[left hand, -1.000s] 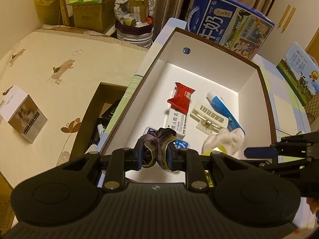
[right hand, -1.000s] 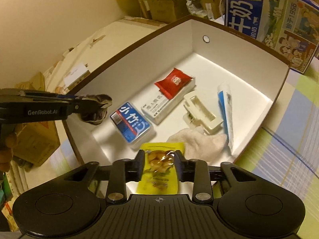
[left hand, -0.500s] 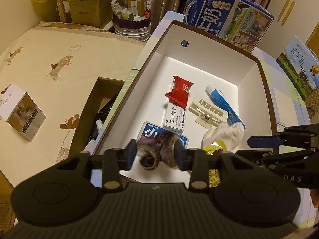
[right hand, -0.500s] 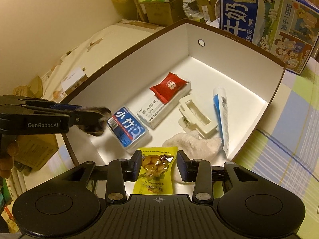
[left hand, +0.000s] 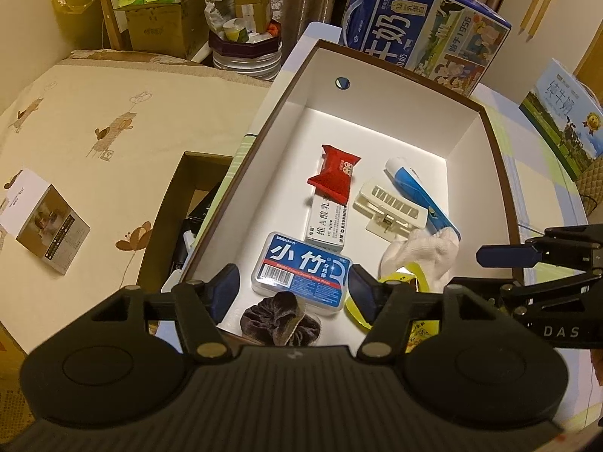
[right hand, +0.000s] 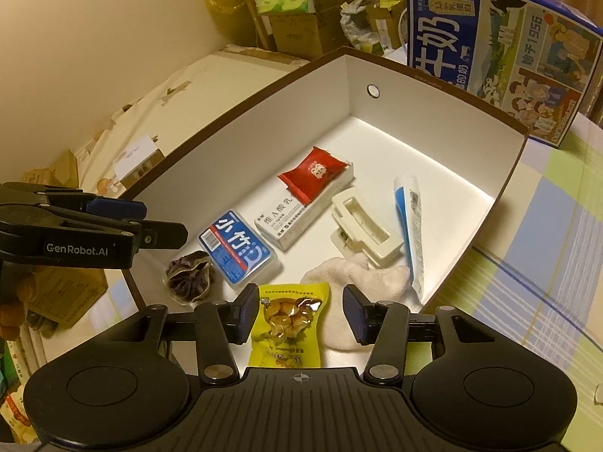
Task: Organize objects
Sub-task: 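Open left gripper over box dropping scrunchie while right gripper releases yellow pouch, then withdraw both tools from box toward white pill bottle and green spray box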
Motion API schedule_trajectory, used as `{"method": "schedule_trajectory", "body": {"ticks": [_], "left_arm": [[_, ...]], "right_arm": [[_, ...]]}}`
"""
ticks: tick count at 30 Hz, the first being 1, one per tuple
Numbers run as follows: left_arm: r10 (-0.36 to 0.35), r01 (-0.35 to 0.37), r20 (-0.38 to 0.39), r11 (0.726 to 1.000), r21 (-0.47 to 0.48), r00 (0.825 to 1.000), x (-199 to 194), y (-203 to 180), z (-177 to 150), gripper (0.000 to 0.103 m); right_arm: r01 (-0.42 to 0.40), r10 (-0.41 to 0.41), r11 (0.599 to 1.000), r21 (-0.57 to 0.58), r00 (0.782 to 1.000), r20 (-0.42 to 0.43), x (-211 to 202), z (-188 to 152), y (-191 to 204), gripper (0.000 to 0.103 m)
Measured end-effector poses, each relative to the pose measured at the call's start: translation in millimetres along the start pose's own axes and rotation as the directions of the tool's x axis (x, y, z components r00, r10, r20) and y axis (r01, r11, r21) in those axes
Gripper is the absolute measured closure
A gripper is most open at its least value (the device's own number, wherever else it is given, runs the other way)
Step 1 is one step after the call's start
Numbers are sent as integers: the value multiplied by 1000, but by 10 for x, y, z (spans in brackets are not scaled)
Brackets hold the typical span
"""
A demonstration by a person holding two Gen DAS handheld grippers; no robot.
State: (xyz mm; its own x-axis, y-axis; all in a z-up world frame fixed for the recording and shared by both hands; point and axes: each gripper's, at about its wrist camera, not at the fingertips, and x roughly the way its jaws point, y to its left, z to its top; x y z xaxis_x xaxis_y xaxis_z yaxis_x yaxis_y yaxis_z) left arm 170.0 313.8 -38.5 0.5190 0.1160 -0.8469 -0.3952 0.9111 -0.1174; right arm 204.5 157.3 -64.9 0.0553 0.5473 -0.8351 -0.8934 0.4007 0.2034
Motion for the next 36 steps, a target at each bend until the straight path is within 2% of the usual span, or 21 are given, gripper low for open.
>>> {"method": "schedule_trajectory", "body": {"ticks": [20,36], "left_arm": [[-15,15,13,999,44,1000,-180,-302,-99,42],[-47,42,45,994,99,998,-501,-835,-308,36]], "right_arm": [[-2,0,999,33,998,58,-326,-201,-61,54],[-26,13,996,87,990,142,-877,-526,-224,53]]}}
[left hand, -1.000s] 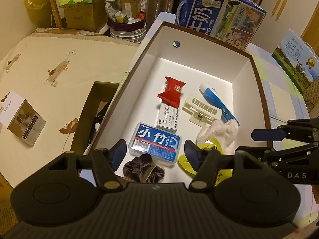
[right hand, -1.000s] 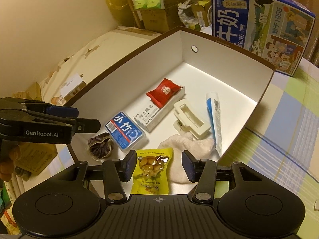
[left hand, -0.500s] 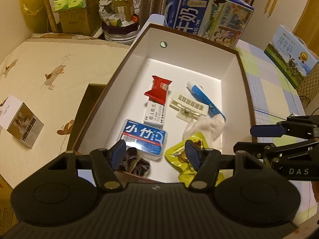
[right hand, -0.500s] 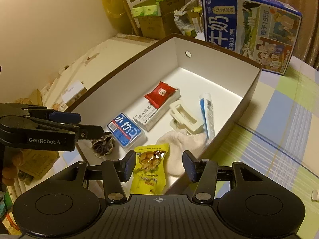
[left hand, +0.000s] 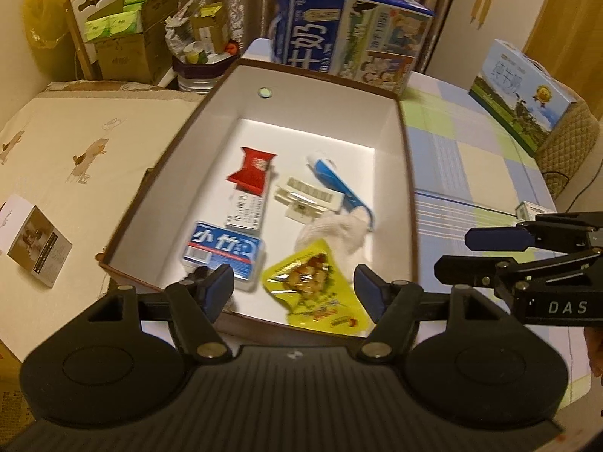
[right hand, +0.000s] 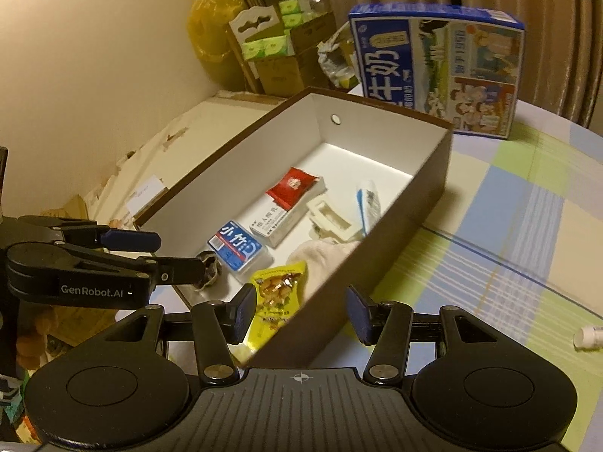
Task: Organize objects
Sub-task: 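Withdraw both tools from box toward white pill bottle and green spray box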
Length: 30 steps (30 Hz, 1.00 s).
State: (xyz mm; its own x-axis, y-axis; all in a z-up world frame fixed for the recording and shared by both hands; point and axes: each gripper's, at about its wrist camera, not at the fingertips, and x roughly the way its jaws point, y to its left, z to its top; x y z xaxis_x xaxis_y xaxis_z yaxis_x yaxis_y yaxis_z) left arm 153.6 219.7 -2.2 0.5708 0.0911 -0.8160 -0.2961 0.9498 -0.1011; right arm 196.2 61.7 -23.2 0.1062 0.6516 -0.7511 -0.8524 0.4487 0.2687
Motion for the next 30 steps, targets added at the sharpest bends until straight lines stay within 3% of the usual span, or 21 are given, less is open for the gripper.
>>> {"method": "schedule_trajectory", "body": {"ticks": [16,30], "left_arm": [[-82,83,-15,992,97,997,2,-944,-94,34],[-174,189,-85,957,221,981,293,-1947,-158,34]], "right_arm": [[39,-42,990,132,999,16,-631,-472,-622,52],[156,-157,939,306,987,-21,-1194,-1035,-1450,45]]}}
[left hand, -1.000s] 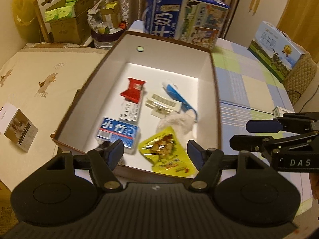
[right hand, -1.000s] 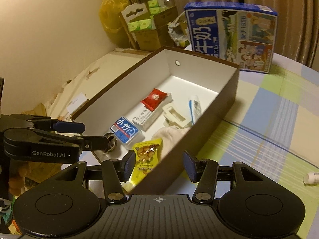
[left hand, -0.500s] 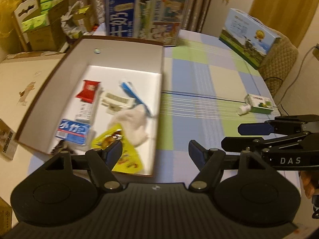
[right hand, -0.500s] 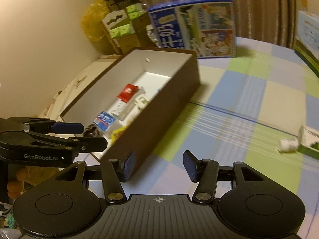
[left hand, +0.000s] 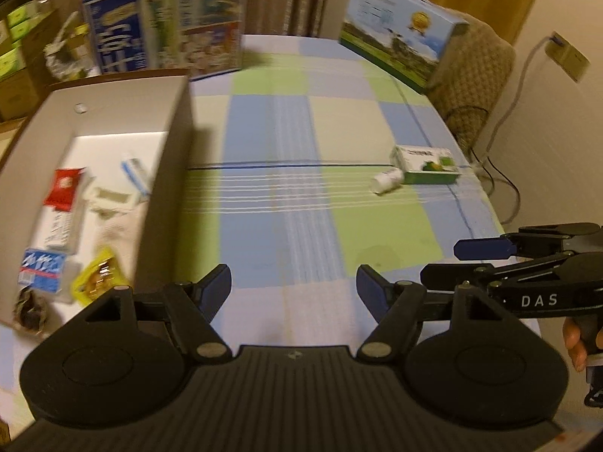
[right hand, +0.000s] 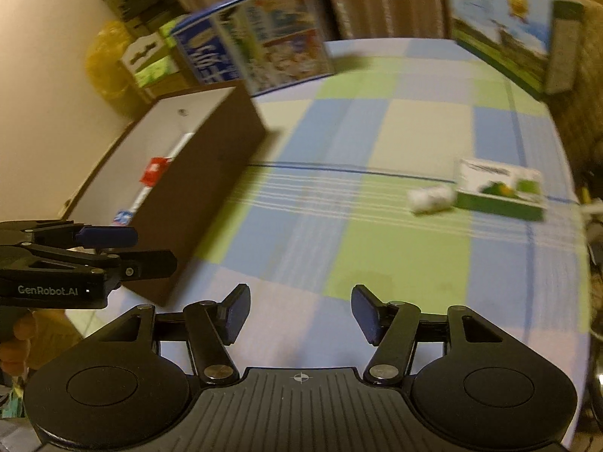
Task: Organize objects
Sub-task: 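Withdraw both tools from box toward white pill bottle and green spray box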
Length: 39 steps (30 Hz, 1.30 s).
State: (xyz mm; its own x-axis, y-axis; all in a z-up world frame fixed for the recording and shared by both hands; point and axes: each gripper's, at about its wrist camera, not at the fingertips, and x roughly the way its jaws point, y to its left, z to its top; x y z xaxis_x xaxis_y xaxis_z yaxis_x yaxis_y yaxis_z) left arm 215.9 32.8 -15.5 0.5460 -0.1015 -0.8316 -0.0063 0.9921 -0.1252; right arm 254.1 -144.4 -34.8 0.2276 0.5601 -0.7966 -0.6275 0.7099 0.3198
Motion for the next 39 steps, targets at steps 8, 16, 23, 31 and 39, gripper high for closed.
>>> {"method": "schedule_trajectory", "body": {"ticks": [8,16,23,31,39], "left_arm": [[-43,45,-24,996,74,999,296,-412,107,34],[-59,61,-16,990,128,998,615,-667,176,34],[-82,83,-16,979,187,997,896,-831,250,35],[-107,108,-17,957,271,994,1321,-1043,417,40],[-122,128,-39,922,365,992,1816,-1215,630,47]], "right_arm": [[81,-82,992,99,997,2,-194,-136,-535,43],[141,-146,975,173,989,13,-277,-191,-940,42],[161,-167,963,214,986,10,-259,-193,-1200,42],[199,-211,941,274,977,13,-268,-183,-1516,42],[233,-253,911,342,967,15,-289,-150,-1812,42]]}}
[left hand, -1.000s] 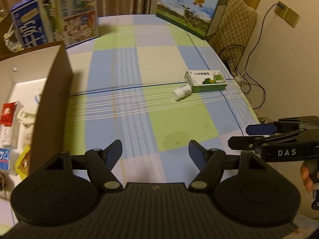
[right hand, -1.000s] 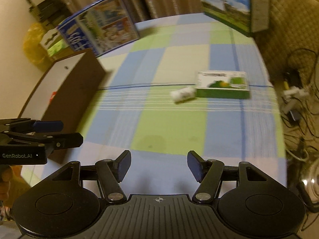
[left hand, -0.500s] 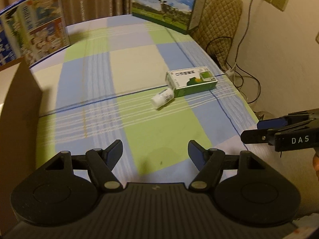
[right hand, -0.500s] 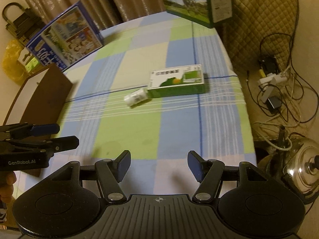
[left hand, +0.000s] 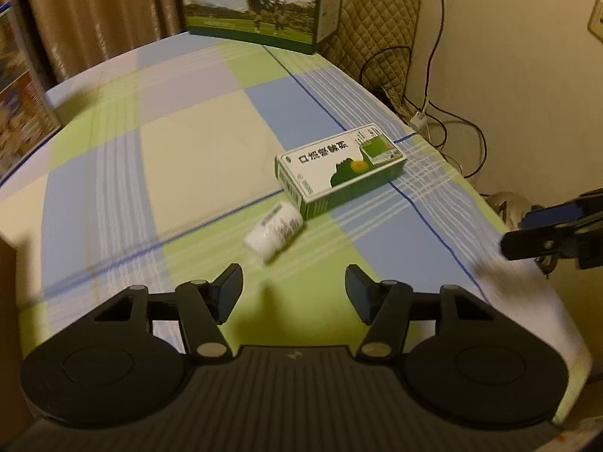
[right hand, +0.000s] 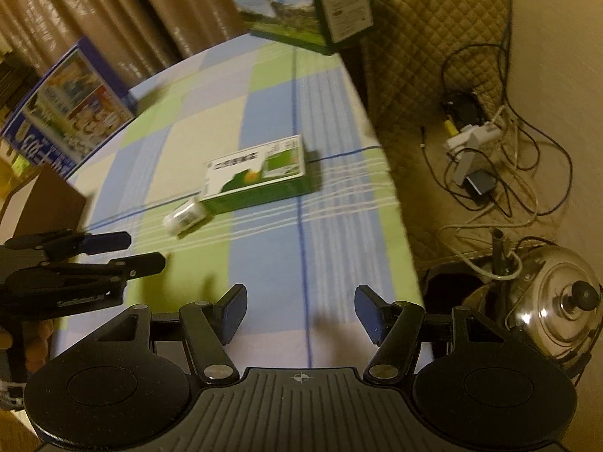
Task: Organize objects
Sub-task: 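Withdraw both tools from box toward white pill bottle and green spray box, then grasp white pill bottle with left gripper while right gripper grasps green spray box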
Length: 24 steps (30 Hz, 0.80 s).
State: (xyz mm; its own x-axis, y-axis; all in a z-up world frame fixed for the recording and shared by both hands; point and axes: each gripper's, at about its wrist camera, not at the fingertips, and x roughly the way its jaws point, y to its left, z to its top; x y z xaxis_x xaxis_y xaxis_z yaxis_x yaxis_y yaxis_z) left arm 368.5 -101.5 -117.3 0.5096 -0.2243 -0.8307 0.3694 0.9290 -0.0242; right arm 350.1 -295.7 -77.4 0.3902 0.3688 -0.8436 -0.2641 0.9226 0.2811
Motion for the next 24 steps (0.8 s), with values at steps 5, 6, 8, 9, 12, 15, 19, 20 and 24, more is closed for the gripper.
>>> {"method": "schedule_trajectory", "body": {"ticks": [5,6,8,9,12,15,19,20,24], "left_arm": [[3,-2,-3,998,55,1000,243,36,150,50],[1,0,-5,998,68,1000,290,43,177,50],[-1,2,-9,996,95,1000,365,46,214,50],[0,2,-13,994,111,1000,405,37,231,50],[5,-1,-23,989,150,1000,494,17,258,52],[8,-2,-37,989,148,999,566,29,268,61],[4,0,-41,994,106,999,592,93,247,76],[-2,6,-45,996,90,999,591,115,236,80],[8,-8,-46,1000,-10,999,531,233,168,80]], "right_arm": [[20,-20,999,27,1000,3,24,72,-122,42],[24,-24,999,31,1000,3,30,80,-138,42],[32,-32,999,41,999,3,44,100,-175,42],[35,-35,998,45,999,3,51,109,-189,42],[42,-42,998,50,999,-4,82,141,-224,42],[45,-45,998,42,999,-11,126,186,-239,42],[43,-43,999,9,999,-7,175,285,-229,42],[42,-42,999,-6,999,-3,194,322,-225,42],[32,-31,998,-57,999,19,305,488,-202,42]]}}
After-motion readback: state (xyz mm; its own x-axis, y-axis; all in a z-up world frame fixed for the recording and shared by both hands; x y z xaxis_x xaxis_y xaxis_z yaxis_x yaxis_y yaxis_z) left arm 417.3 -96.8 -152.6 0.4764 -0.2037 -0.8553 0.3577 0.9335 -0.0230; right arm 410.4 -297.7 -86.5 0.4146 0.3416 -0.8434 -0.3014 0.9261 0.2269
